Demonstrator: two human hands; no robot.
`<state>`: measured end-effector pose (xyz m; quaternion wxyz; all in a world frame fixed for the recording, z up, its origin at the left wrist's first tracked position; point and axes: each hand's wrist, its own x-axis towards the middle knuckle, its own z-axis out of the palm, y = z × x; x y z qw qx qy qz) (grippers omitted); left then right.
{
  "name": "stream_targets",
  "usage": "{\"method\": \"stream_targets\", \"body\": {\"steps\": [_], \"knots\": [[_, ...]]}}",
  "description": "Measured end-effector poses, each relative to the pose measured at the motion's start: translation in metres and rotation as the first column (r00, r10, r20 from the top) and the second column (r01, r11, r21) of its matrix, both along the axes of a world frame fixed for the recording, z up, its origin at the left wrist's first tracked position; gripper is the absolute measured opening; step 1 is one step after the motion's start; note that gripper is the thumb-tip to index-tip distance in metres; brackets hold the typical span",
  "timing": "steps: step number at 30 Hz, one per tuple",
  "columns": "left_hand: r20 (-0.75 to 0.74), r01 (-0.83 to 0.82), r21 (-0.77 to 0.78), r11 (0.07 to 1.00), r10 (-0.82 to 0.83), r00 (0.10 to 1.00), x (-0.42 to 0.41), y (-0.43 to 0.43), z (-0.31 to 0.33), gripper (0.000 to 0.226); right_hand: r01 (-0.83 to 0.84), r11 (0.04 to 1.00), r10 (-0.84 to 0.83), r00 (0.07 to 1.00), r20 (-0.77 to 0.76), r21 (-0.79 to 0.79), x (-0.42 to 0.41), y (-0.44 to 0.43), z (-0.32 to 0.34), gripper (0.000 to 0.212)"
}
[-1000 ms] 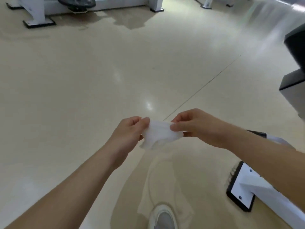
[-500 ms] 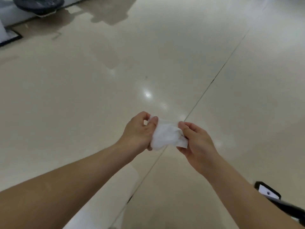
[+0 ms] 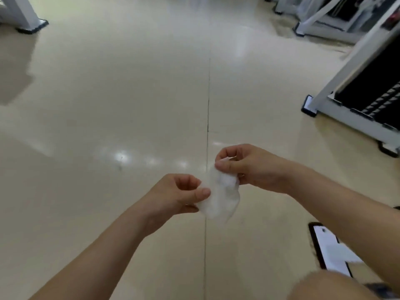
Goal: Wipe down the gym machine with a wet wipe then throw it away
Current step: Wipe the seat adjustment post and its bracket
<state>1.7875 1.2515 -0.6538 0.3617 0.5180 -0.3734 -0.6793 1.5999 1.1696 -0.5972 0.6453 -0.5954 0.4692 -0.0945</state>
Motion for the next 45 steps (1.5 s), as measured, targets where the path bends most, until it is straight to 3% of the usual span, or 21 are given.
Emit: {"method": "stream_targets", "body": {"steps": [3,4,6,8,10,13,15,17,19,23,26,33,39,42,45], "knots": [[-0.026,0.039,-0.021,0.999,-0.039,0.999,-0.023,-0.08,0.001,0.01,-0.038,0.959,-0.044,0.958,-0.282,-0.28,-0.016,-0.036,-0.006,0.012],[-0.035,0.051,-0.02,0.999,-0.052,0.998,-0.035,-0.107,0.002,0.009,-0.015,0.92,-0.126,0.934,-0.333,-0.391,-0.021,-0.045,-0.016,0.015],[-0.009,0.083,-0.026,0.996,-0.084,0.996,-0.062,-0.156,0.004,0.004,0.276,0.816,-0.413,0.893,-0.178,-0.508,-0.028,-0.058,-0.034,0.017],[0.09,0.137,-0.008,0.991,-0.136,0.987,-0.091,-0.199,0.007,0.005,0.637,0.667,-0.683,0.73,0.023,-0.387,-0.036,-0.074,-0.049,0.017],[0.279,0.247,-0.008,0.969,-0.235,0.931,-0.114,-0.232,0.01,0.012,0.851,0.499,-0.849,0.518,0.103,-0.163,-0.047,-0.089,-0.06,0.016],[0.385,0.396,0.012,0.918,-0.37,0.845,-0.131,-0.266,0.01,0.011,0.958,0.237,-0.969,0.221,0.11,0.163,-0.069,-0.108,-0.059,0.012],[0.41,0.476,0.063,0.877,-0.458,0.789,-0.131,-0.28,0.005,0.025,0.932,0.145,-0.988,0.118,0.101,0.333,-0.081,-0.113,-0.061,0.01],[0.405,0.534,0.071,0.842,-0.514,0.756,-0.128,-0.295,0.002,0.029,0.903,0.192,-0.981,0.176,0.077,0.384,-0.089,-0.119,-0.066,0.009],[0.379,0.593,0.026,0.805,-0.557,0.739,-0.125,-0.321,-0.005,0.017,0.901,0.29,-0.956,0.284,0.069,0.323,-0.095,-0.139,-0.069,0.01],[0.234,0.681,-0.025,0.732,-0.658,0.716,-0.138,-0.371,-0.016,0.016,0.878,0.476,-0.88,0.474,-0.041,-0.06,-0.118,-0.173,-0.061,0.011],[0.134,0.748,-0.047,0.662,-0.738,0.662,-0.168,-0.396,-0.025,0.014,0.835,0.511,-0.86,0.491,-0.141,-0.206,-0.133,-0.172,-0.049,0.014],[0.218,0.953,-0.107,0.285,-0.928,0.302,-0.259,-0.352,-0.023,0.005,0.84,0.495,-0.819,0.365,-0.444,-0.223,-0.138,-0.089,-0.017,0.017],[0.512,0.997,-0.077,-0.03,-0.859,0.013,-0.312,-0.289,-0.025,0.012,0.978,0.183,-0.906,0.129,-0.403,-0.098,-0.132,-0.029,-0.041,0.016],[0.769,0.97,-0.03,-0.242,-0.626,-0.132,-0.336,-0.274,-0.03,0.017,0.992,0.065,-0.928,0.022,-0.371,-0.105,-0.134,-0.018,-0.069,0.017],[0.867,0.918,0.088,-0.388,-0.423,-0.262,-0.358,-0.269,-0.031,0.021,0.989,-0.118,-0.955,-0.138,-0.264,-0.089,-0.14,-0.019,-0.089,0.018]]}}
